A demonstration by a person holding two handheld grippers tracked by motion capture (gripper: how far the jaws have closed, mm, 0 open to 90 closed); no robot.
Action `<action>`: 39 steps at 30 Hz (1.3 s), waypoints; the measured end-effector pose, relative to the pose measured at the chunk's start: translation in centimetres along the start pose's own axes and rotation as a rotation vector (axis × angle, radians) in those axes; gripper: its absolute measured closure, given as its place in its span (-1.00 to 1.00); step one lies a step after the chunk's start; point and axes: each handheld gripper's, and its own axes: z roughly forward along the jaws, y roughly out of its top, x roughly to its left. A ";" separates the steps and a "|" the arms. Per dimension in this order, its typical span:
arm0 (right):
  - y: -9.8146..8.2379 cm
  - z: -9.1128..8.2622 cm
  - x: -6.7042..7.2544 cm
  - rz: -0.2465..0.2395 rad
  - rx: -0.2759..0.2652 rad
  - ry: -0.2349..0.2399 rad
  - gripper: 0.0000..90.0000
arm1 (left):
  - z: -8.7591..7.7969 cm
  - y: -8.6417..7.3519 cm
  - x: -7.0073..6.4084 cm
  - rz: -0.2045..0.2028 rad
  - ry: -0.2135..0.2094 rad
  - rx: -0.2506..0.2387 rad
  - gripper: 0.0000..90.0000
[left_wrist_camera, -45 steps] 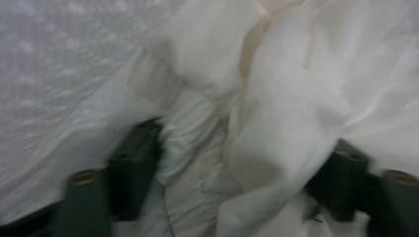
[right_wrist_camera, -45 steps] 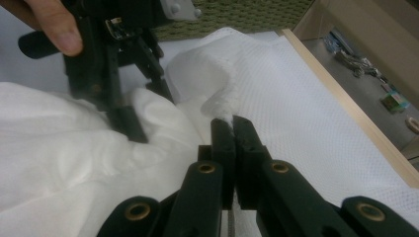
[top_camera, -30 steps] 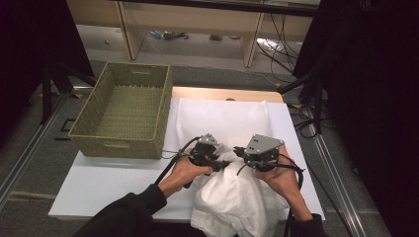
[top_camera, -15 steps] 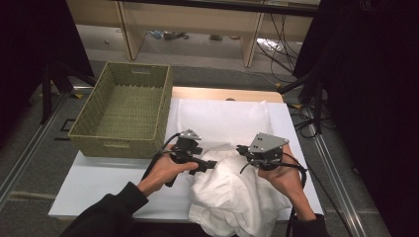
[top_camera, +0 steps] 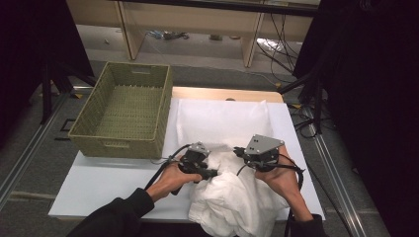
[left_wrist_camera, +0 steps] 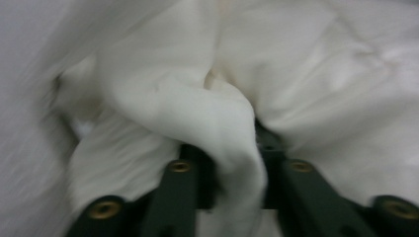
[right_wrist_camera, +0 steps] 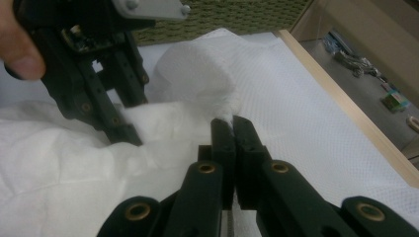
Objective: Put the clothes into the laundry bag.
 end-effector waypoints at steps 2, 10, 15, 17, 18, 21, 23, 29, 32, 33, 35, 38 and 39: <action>0.2 0.0 0.1 0.005 0.002 0.013 1.00 | 0.1 1.0 -2.1 0.057 -0.017 -0.017 0.82; 0.5 -1.0 0.0 0.013 -0.019 -0.008 1.00 | 1.8 2.7 1.3 -0.137 0.098 -0.095 0.80; 0.6 -0.8 0.2 0.018 -0.010 0.008 1.00 | 2.9 2.5 3.1 -0.230 0.116 -0.101 0.60; 0.3 -0.6 0.1 0.022 -0.006 0.010 1.00 | 2.3 2.5 3.0 -0.238 0.101 -0.076 0.27; 0.1 -0.6 0.0 0.023 -0.008 0.008 1.00 | 1.5 2.5 2.7 -0.235 0.109 -0.060 0.10; 0.0 -0.8 -0.3 0.032 -0.016 0.006 1.00 | -1.8 2.1 1.6 -0.196 0.101 -0.039 -0.29; 0.0 -1.0 -0.4 0.033 -0.022 0.006 1.00 | -3.9 1.4 1.2 -0.186 0.092 -0.043 -0.49; 0.1 -0.6 -0.2 0.035 -0.010 0.010 1.00 | -4.3 -1.7 1.9 -0.178 0.120 0.059 -0.51; 0.3 -0.3 0.1 0.022 -0.005 0.017 1.00 | -2.0 -2.2 2.7 -0.196 0.110 0.096 -0.61; 0.3 -0.2 0.2 0.019 -0.005 0.021 1.00 | -1.5 -2.1 3.0 -0.220 0.090 0.085 -0.61; 0.2 0.0 0.2 0.019 -0.002 0.023 1.00 | -0.8 -2.2 3.1 -0.224 0.034 0.056 -0.29; 0.1 0.0 0.2 0.020 -0.006 0.020 1.00 | -0.6 -2.2 2.5 -0.201 0.007 0.005 0.53; 0.1 0.0 0.3 0.013 -0.010 0.018 1.00 | -0.7 -1.8 1.9 -0.179 0.017 -0.014 0.67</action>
